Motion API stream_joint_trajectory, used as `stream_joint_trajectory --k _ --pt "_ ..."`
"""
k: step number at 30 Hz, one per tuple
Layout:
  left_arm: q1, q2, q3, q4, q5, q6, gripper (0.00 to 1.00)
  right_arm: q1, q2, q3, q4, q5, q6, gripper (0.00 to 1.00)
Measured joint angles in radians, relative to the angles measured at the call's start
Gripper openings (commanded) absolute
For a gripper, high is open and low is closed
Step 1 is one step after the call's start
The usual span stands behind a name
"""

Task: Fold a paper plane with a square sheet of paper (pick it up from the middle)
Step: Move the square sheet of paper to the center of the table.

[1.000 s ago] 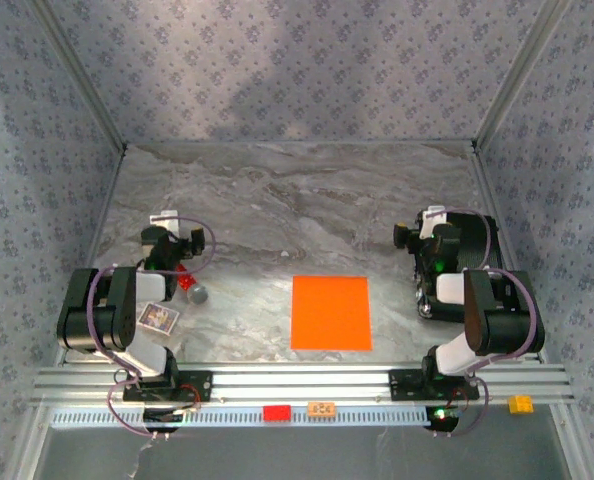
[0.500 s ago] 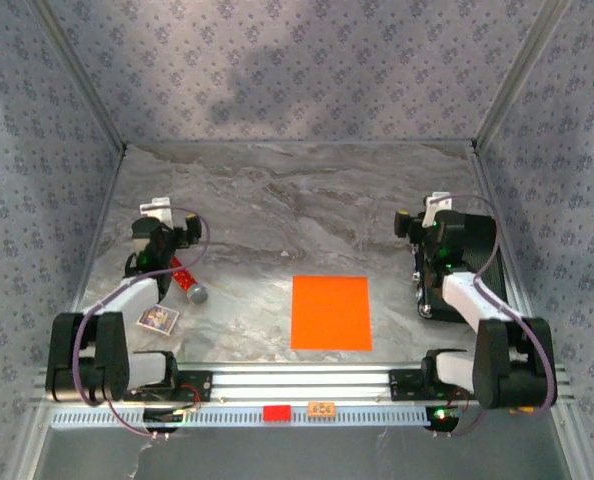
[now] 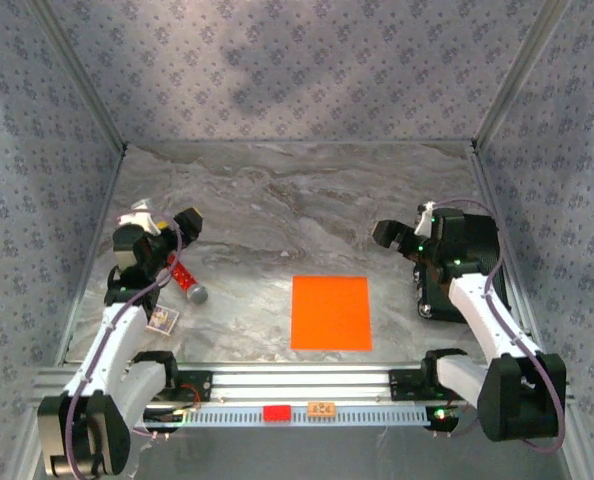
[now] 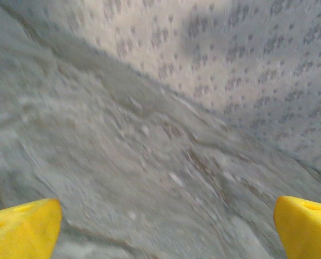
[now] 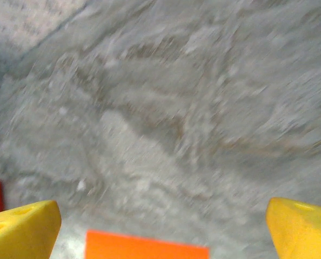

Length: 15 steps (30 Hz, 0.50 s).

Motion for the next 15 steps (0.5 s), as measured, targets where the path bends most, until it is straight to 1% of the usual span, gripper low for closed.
stream_joint_trajectory --k 1,4,8,12,15 --pt "-0.01 0.026 0.018 -0.025 0.018 -0.015 1.0 0.024 -0.005 0.0 -0.014 -0.013 0.008 0.97" --pt "-0.084 0.1 0.053 -0.097 0.045 -0.035 1.0 0.098 -0.017 -0.002 -0.06 -0.034 0.033 0.94" --pt "-0.209 0.153 0.1 -0.19 0.052 -0.045 1.0 0.2 -0.029 -0.043 -0.07 -0.053 0.091 0.91" --pt "-0.318 0.22 0.158 -0.266 0.043 -0.037 1.0 0.296 -0.019 -0.078 -0.08 -0.06 0.135 0.83" --pt "-0.377 0.24 0.173 -0.298 0.036 -0.028 1.0 0.349 0.017 -0.09 -0.064 -0.071 0.154 0.78"
